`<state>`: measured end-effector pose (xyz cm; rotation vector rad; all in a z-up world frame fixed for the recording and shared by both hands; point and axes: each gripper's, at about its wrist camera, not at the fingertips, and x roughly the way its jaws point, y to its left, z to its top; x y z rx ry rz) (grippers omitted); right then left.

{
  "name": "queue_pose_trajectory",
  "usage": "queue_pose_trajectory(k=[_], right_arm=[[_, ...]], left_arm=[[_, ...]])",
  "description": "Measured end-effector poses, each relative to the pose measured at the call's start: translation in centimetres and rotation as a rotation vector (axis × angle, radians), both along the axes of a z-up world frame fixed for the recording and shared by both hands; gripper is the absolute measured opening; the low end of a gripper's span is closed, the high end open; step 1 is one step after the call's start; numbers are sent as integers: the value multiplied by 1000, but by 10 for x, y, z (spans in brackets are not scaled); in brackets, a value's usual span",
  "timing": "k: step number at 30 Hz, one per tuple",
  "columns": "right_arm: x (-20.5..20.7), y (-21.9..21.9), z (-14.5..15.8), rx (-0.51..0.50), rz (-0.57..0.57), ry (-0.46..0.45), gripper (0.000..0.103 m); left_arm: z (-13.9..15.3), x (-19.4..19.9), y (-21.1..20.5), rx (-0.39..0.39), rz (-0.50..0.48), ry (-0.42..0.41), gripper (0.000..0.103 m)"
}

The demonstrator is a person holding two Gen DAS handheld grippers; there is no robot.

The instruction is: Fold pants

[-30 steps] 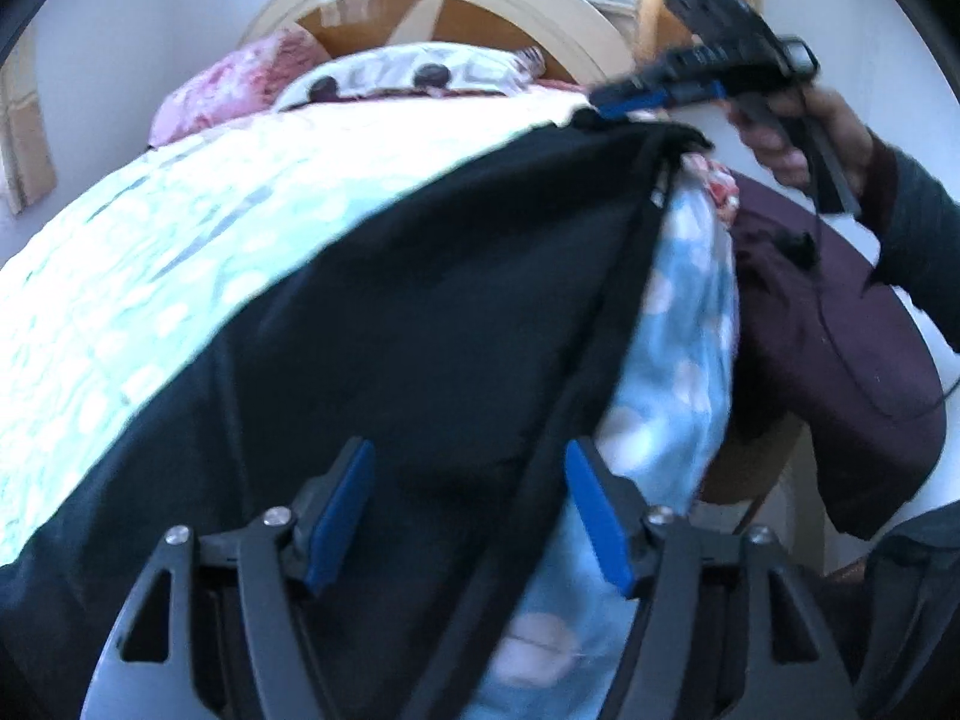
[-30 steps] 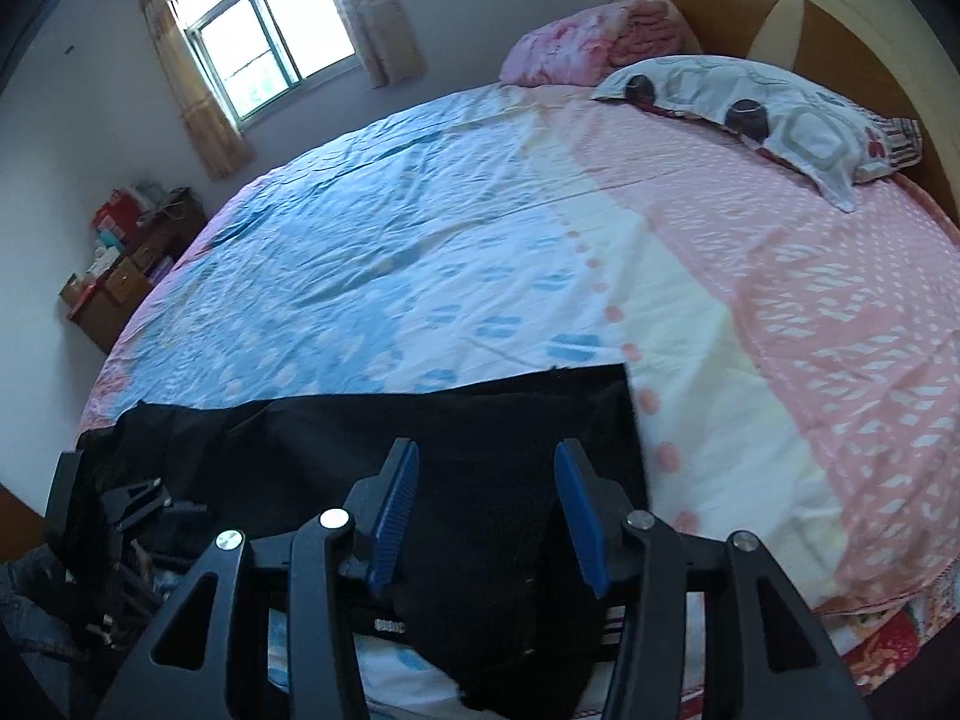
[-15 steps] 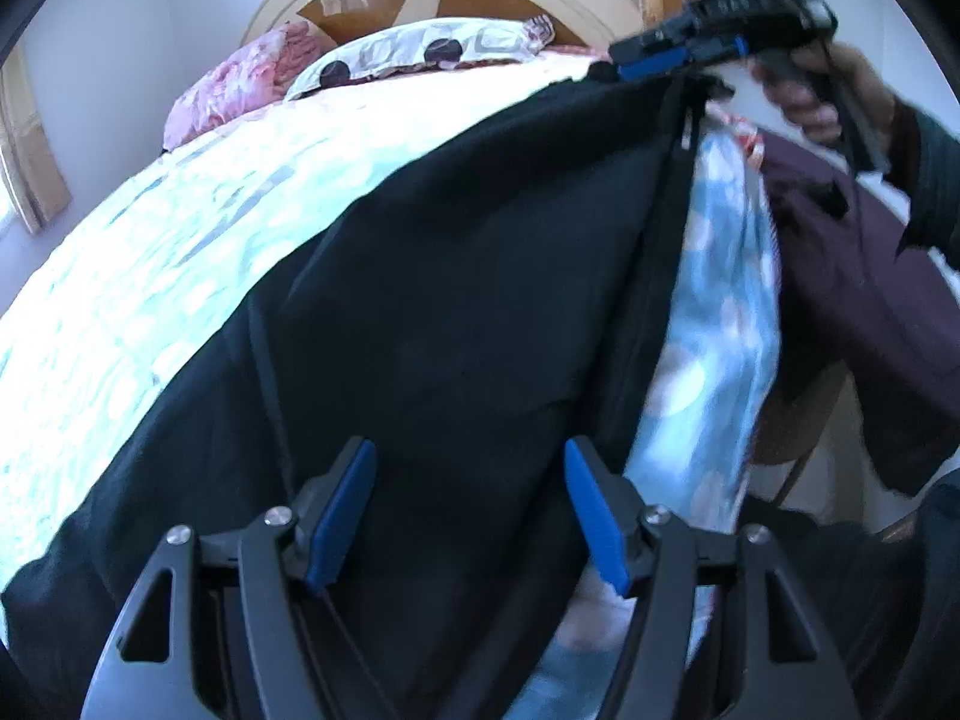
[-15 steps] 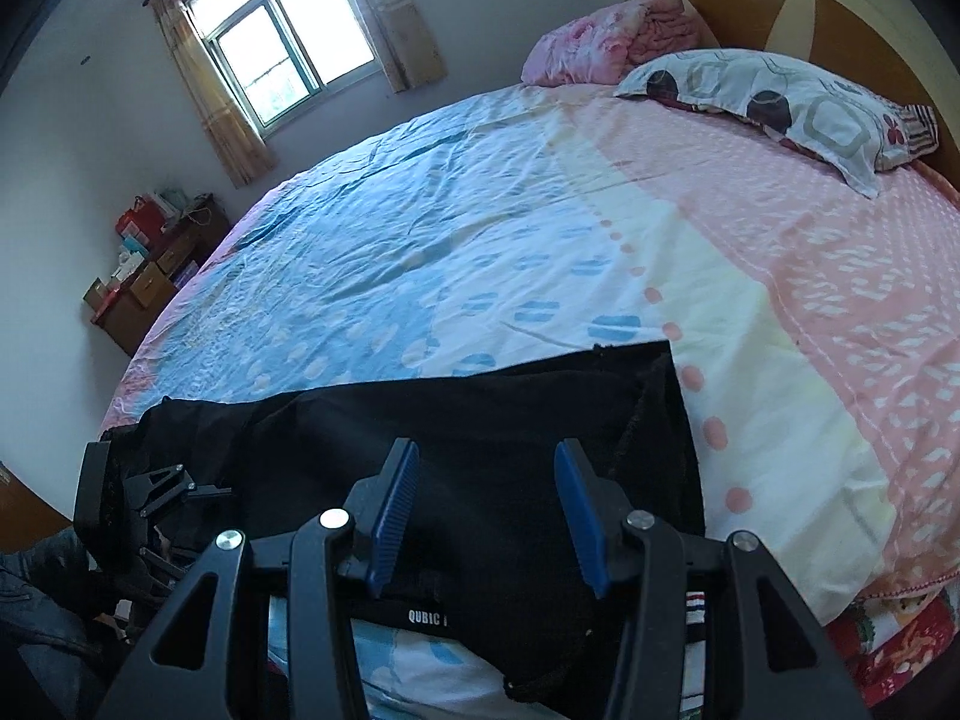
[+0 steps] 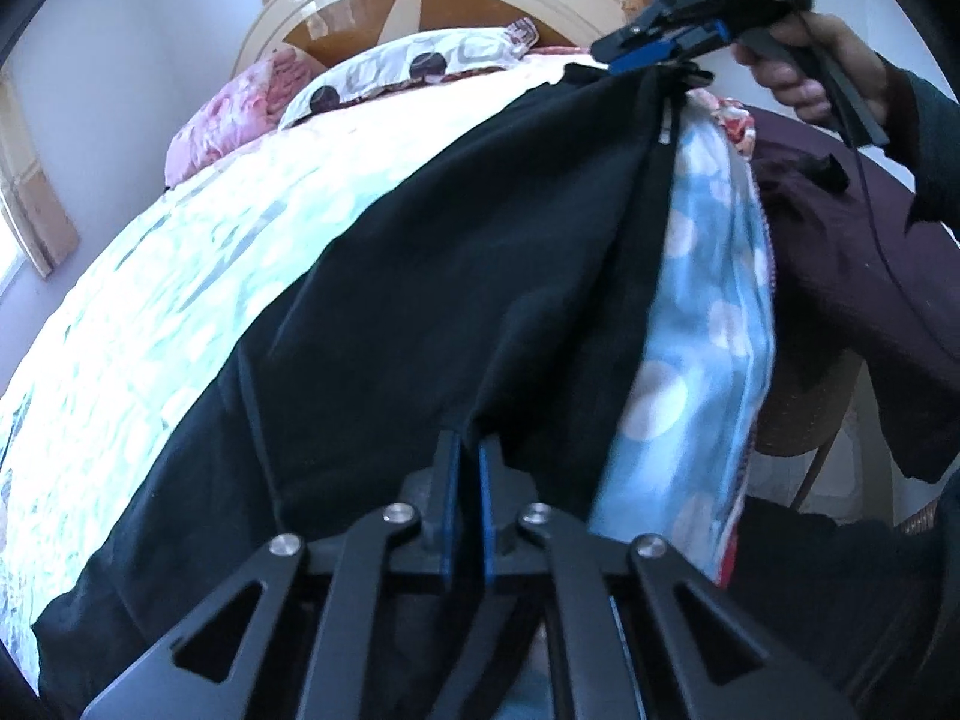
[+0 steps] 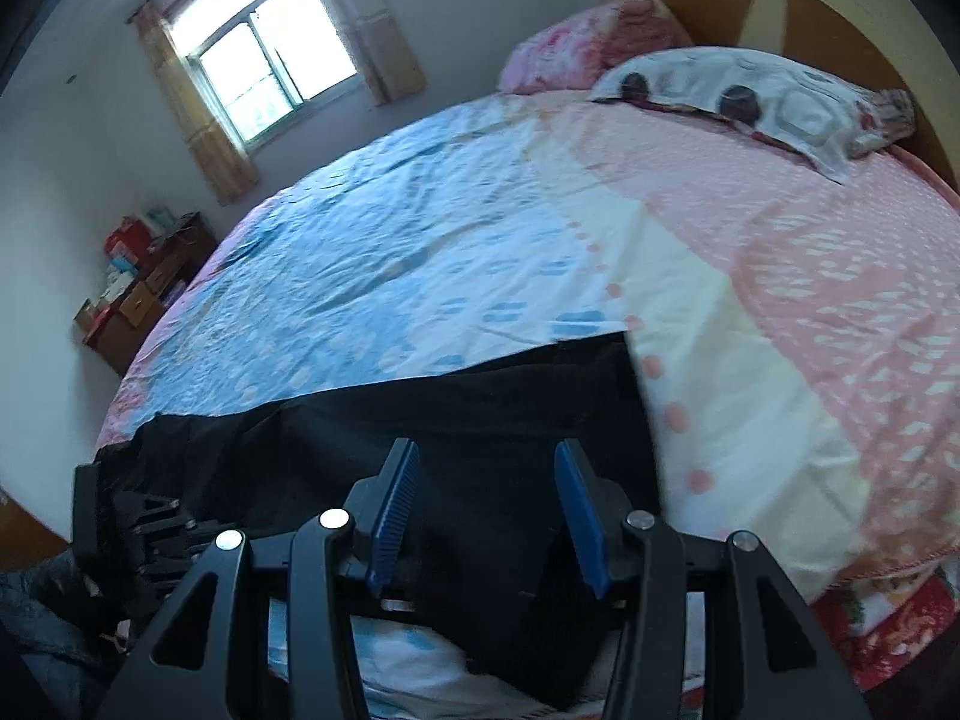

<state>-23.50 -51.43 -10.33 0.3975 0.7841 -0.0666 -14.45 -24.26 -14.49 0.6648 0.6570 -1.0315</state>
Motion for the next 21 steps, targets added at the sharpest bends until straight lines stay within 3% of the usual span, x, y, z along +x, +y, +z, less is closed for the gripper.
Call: queue_pose_trajectory(k=[6, 10, 15, 18, 21], right_arm=[[4, -39, 3, 180, -44, -3, 49], [19, -51, 3, 152, -85, 53, 49], [39, -56, -11, 189, -51, 103, 49], [47, -52, -14, 196, -34, 95, 15], [46, -50, 0, 165, -38, 31, 6]], left_arm=[[4, -6, 3, -3, -20, -17, 5], [3, -7, 3, -2, -28, -13, 5], [2, -4, 5, -11, -34, 9, 5], [4, -2, 7, -20, -45, 21, 4], [8, -1, 11, -33, -59, 35, 4]])
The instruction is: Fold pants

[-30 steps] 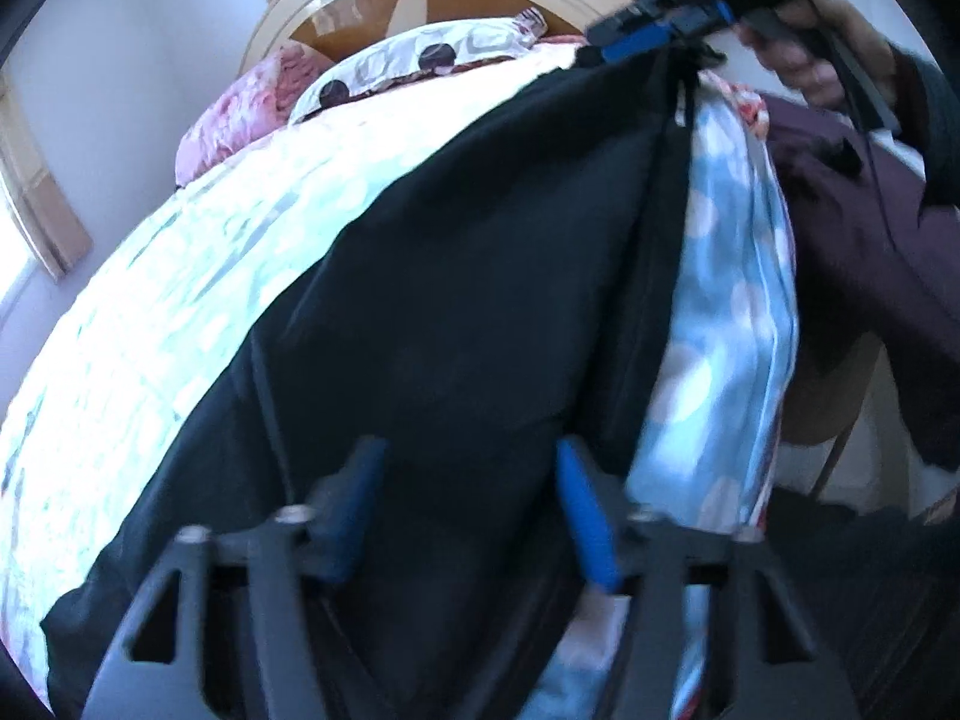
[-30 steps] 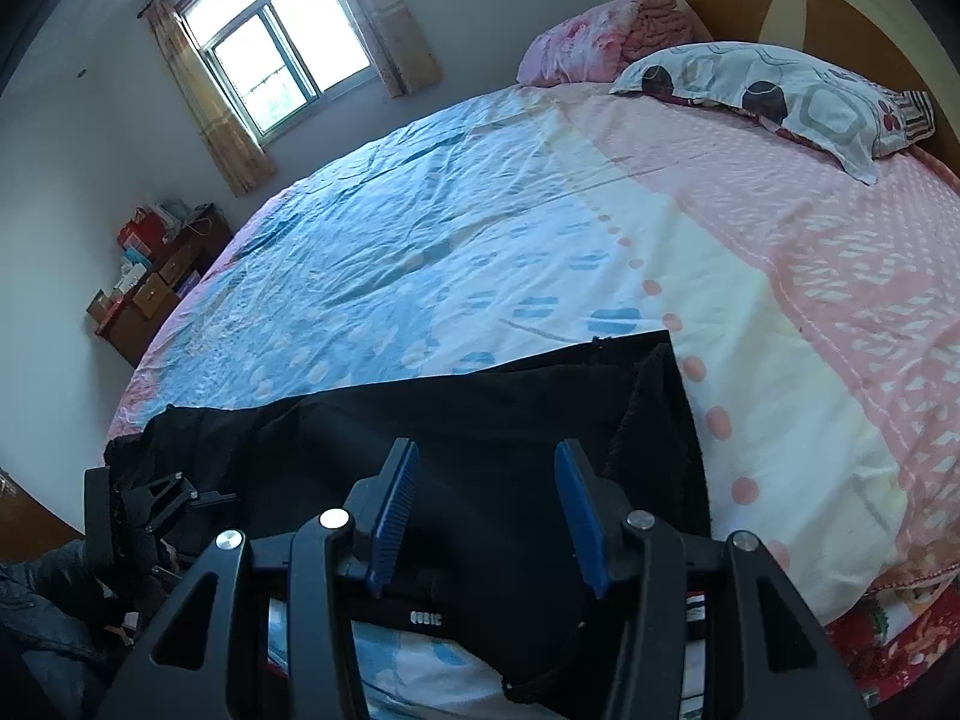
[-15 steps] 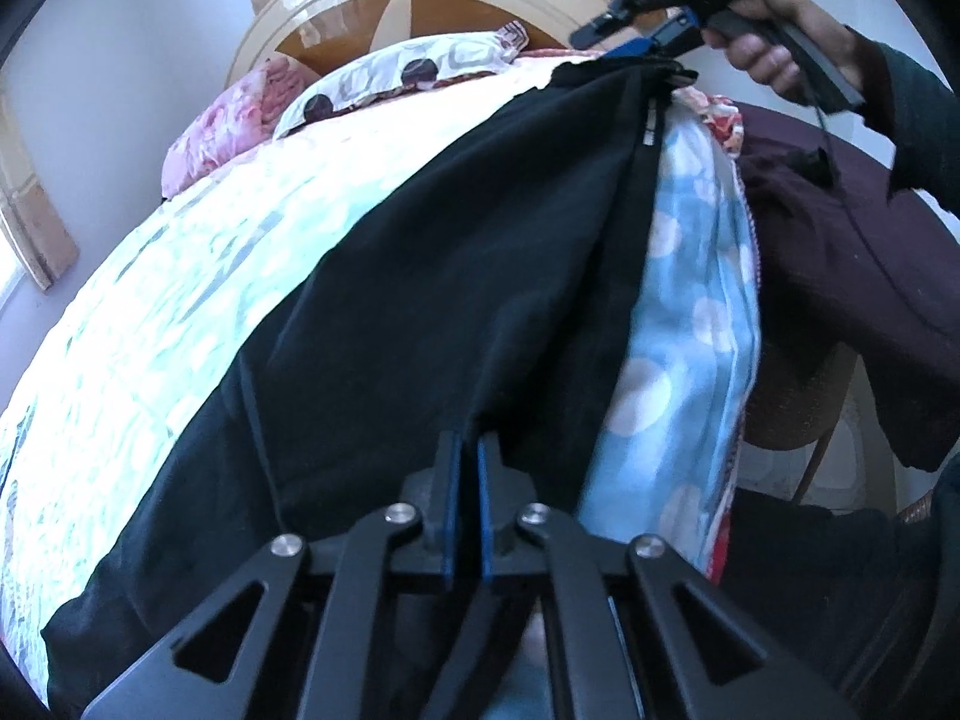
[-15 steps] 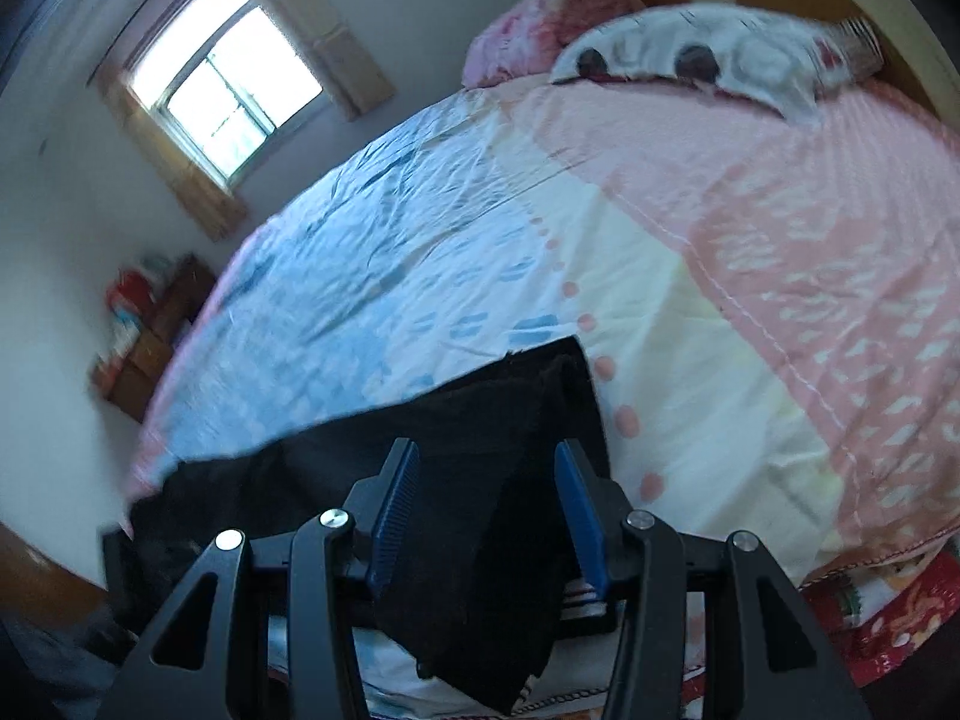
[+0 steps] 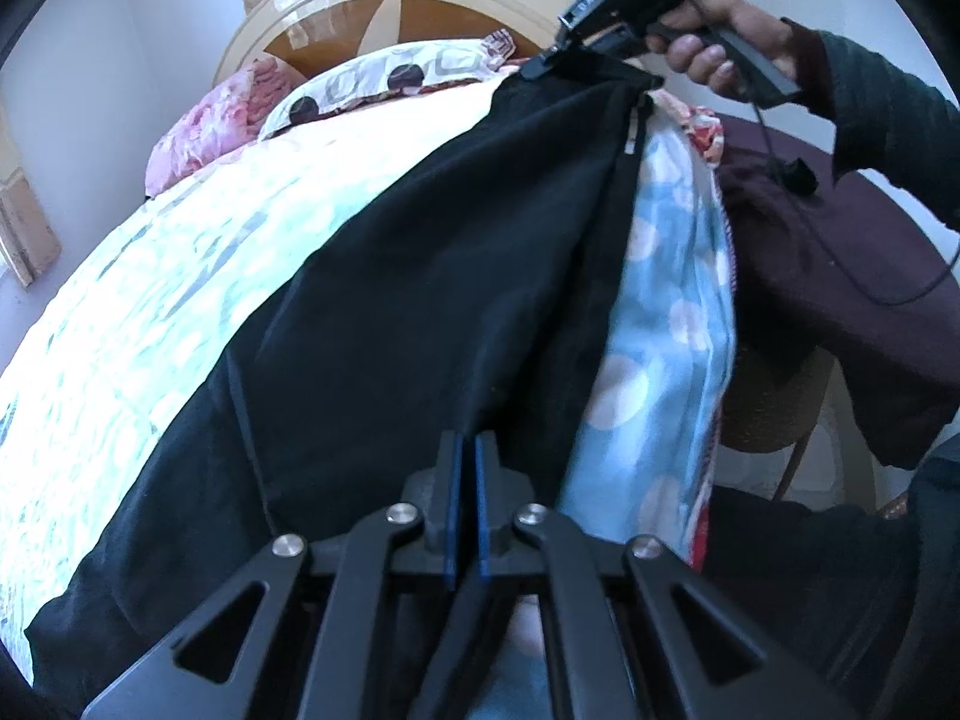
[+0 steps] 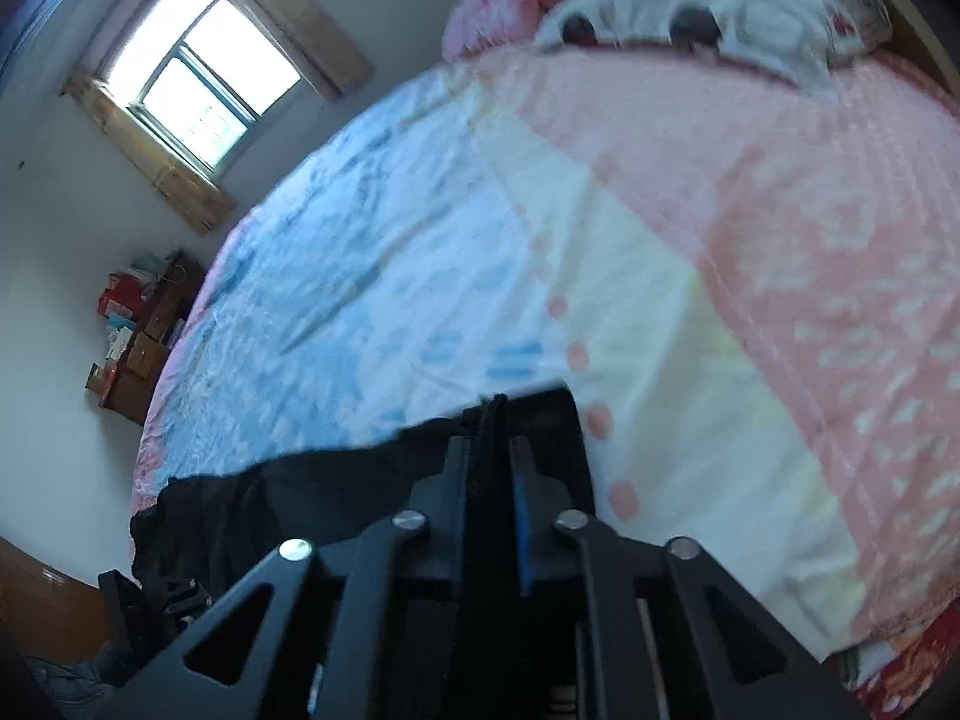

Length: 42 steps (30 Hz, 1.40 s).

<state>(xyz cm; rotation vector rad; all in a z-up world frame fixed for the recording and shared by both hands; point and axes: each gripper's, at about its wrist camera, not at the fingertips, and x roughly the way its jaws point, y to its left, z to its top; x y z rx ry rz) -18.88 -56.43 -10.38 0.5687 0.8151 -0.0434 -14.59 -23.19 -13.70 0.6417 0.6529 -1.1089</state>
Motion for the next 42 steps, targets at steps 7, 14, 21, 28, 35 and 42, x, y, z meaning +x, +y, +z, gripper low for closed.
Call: queue_pose_trajectory(k=[7, 14, 21, 28, 35, 42], right_arm=[[11, 5, 17, -98, 4, -7, 5], [12, -8, -10, -172, -61, 94, 27], [-41, 39, 34, -384, -75, 13, 50], [-30, 183, -4, -480, 395, 60, 50], [-13, 244, -40, -636, 578, 122, 50], [-17, 242, -52, -706, 619, 179, 50]], left_arm=[[2, -6, 1, -6, -63, 37, 3], [2, -11, 2, -20, -46, 39, 4], [18, -12, 28, -52, 21, -45, 37], [2, -10, 58, -1, 75, -56, 39], [-10, 0, 80, 11, 133, -33, 43], [-20, 3, 72, 18, 130, -20, 43]])
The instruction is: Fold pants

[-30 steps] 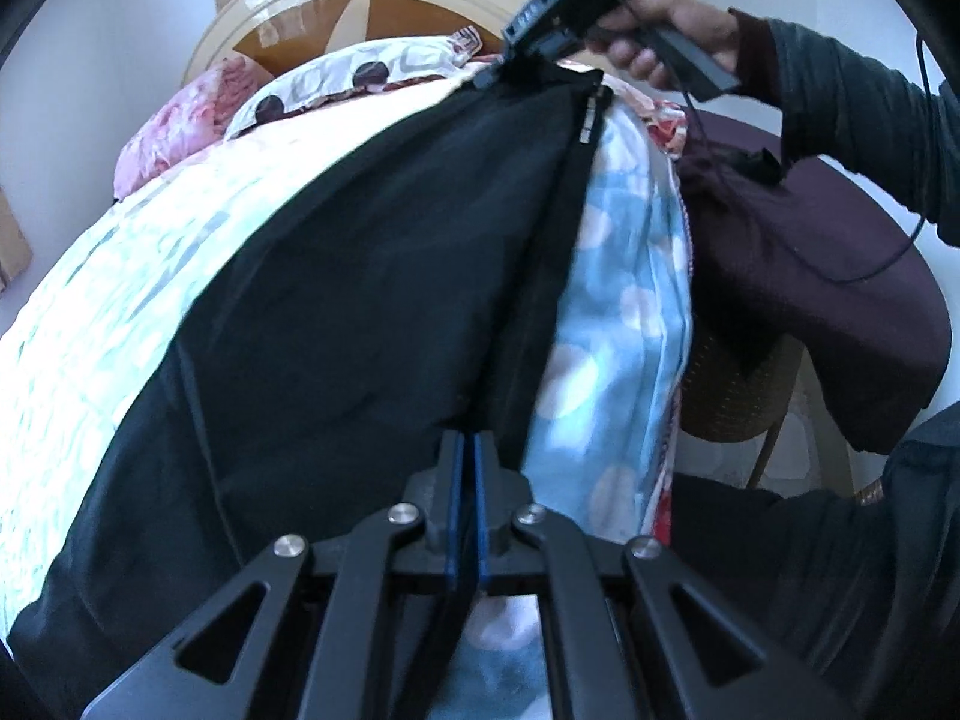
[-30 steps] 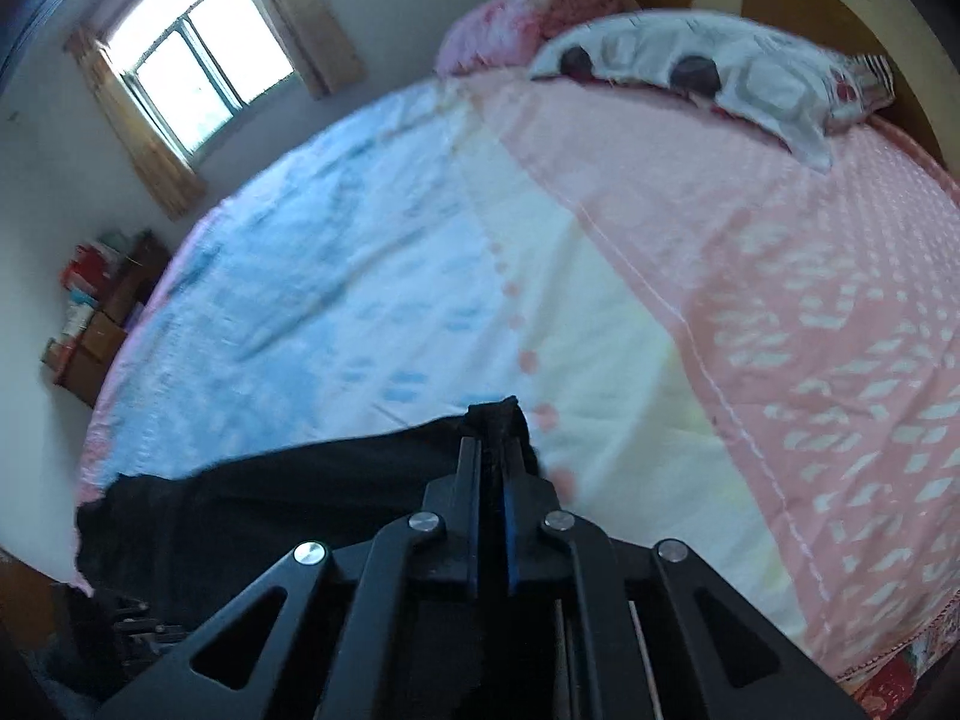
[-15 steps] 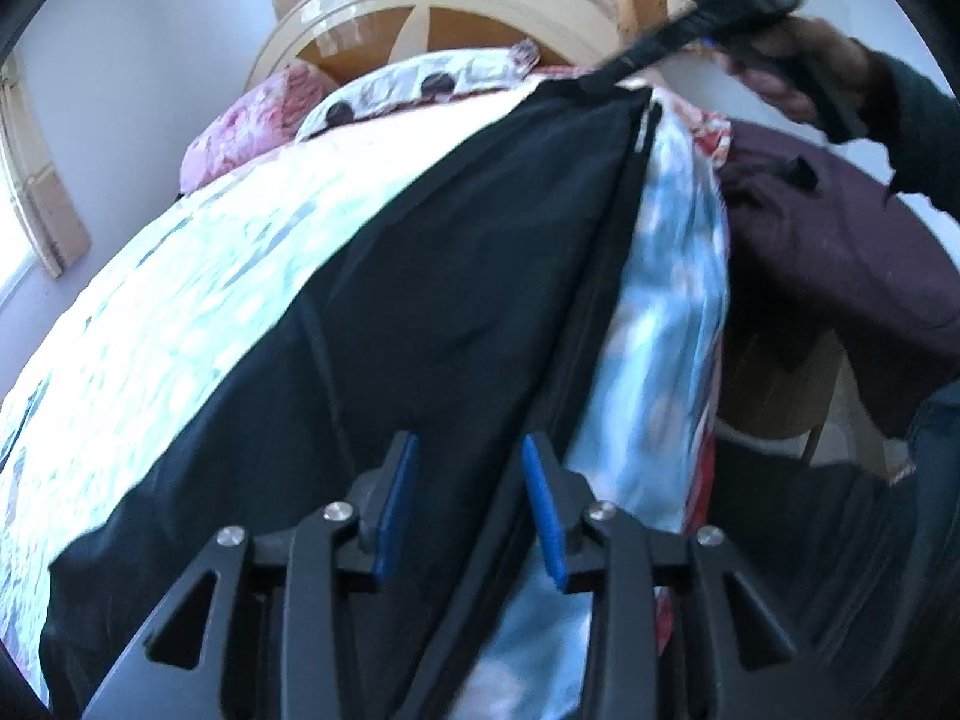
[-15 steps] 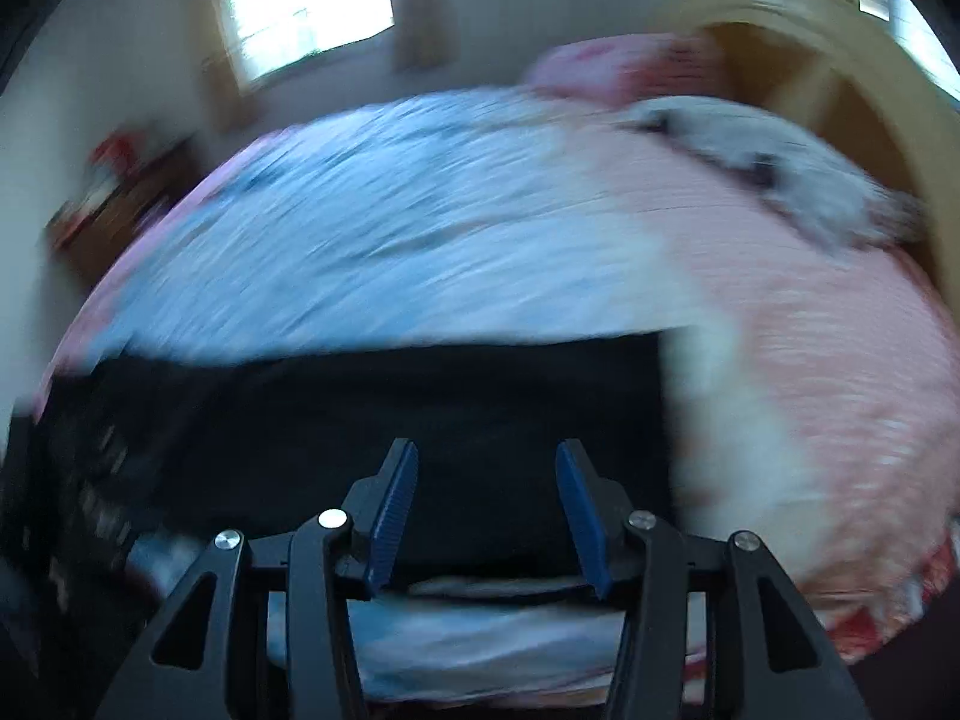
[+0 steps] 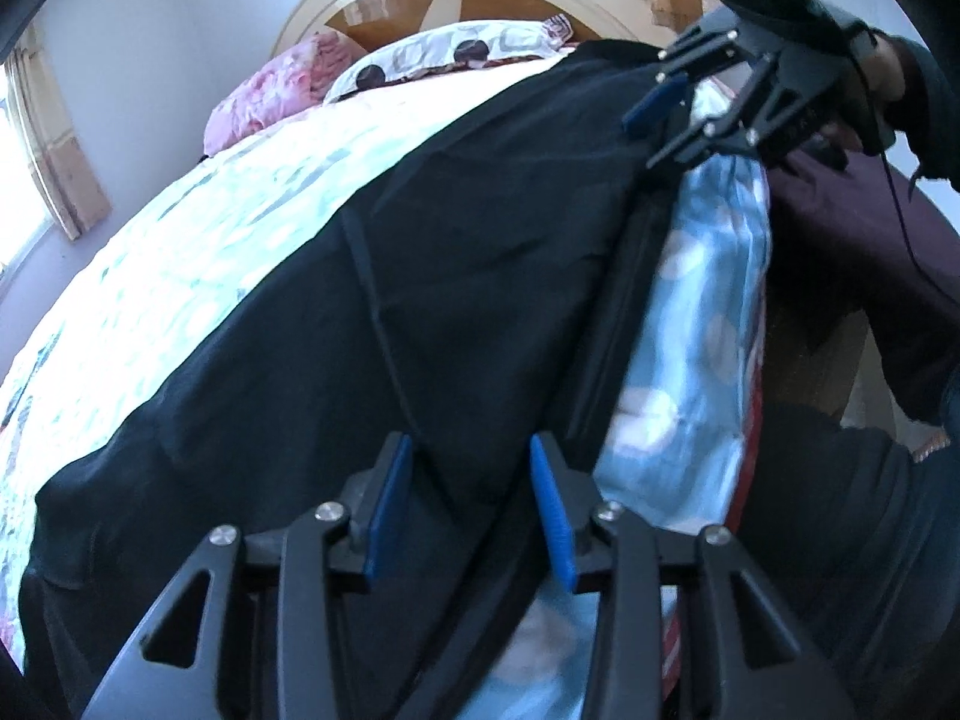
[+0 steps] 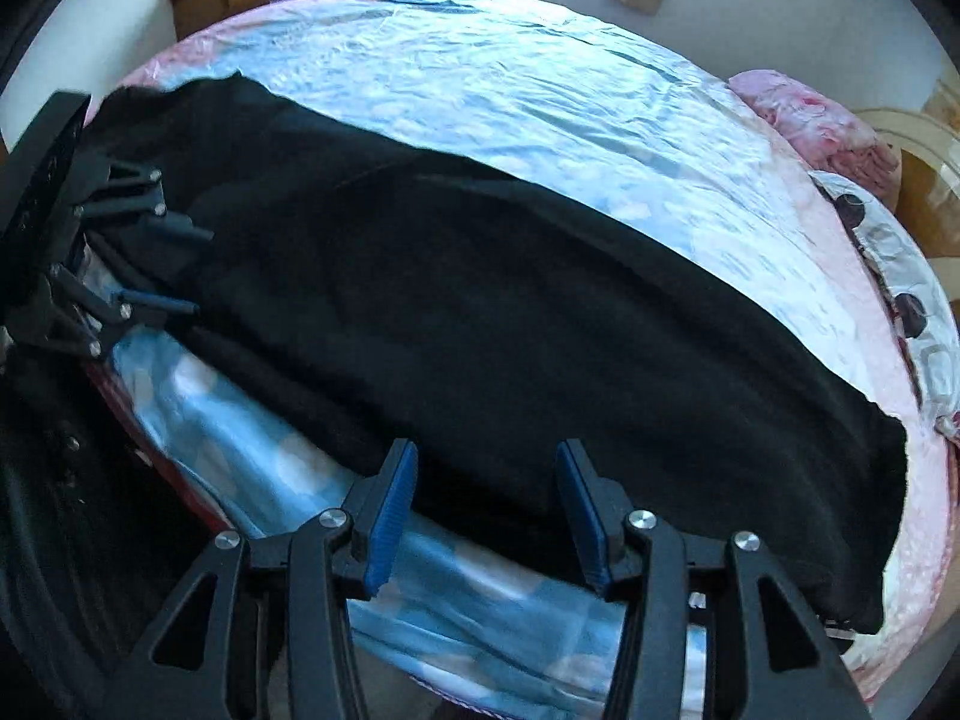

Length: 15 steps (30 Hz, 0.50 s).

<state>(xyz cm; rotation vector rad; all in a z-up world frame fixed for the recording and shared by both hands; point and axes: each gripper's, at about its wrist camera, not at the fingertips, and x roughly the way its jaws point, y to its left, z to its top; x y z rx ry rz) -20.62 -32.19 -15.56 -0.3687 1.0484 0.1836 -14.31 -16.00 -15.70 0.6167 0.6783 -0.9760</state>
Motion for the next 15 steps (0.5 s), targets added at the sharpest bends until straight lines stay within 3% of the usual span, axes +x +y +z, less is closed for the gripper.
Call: queue_pose_trajectory(k=[8, 9, 11, 12, 15], right_arm=[[10, 5, -6, -47, 31, -18, 48], [10, 7, -7, -54, 41, -21, 43], [10, 9, -5, -45, 53, -29, 26], [10, 10, -5, -45, 55, -31, 18], [5, 10, 1, -27, 63, -38, 7]], left_arm=[[-3, 0, -13, 8, -15, -2, 43], [-3, 0, -13, 8, -14, 2, 43], [-2, 1, -12, -5, -14, 24, 31], [-1, 1, -12, -8, -20, 30, 12], [3, 2, -13, -12, -26, 44, 7]])
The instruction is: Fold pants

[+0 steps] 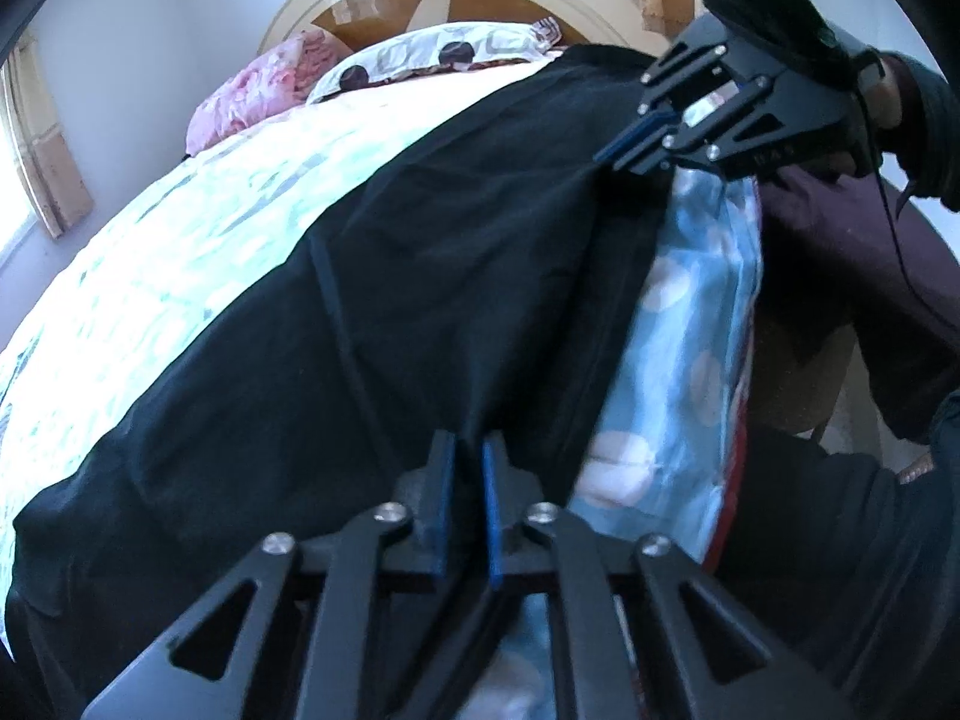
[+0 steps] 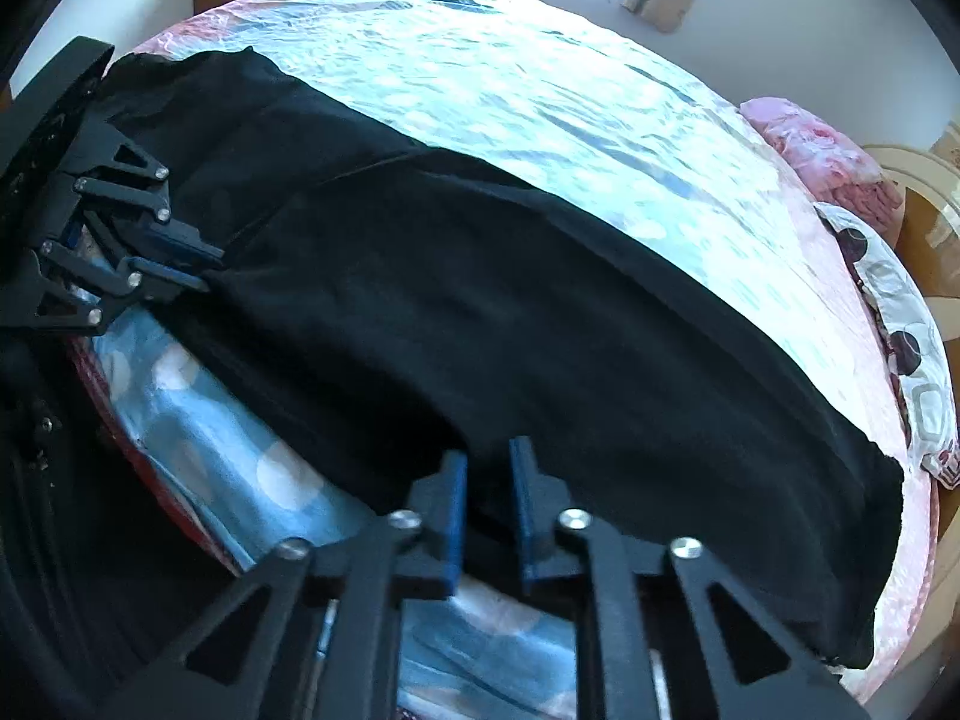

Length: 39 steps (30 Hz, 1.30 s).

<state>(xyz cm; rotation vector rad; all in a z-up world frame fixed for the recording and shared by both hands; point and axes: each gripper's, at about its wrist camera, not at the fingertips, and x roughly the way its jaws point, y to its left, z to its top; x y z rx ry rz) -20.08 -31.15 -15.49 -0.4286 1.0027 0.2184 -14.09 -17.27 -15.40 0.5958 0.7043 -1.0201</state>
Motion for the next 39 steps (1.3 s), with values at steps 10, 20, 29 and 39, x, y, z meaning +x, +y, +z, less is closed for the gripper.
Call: queue_pose_trajectory(k=[10, 20, 29, 39], right_arm=[[-22, -2, 11, 41, -7, 3, 4], [-12, -19, 2, 171, -51, 78, 10], [-50, -118, 43, 564, -465, -85, 23], [-101, -216, 39, 919, -892, -293, 62]], left_arm=[[11, -7, 9, -30, -39, 35, 4], [9, -8, 7, -15, -20, 40, 17], [53, -1, -11, -199, -11, -16, 78], [29, 12, -68, -165, -13, 63, 78]])
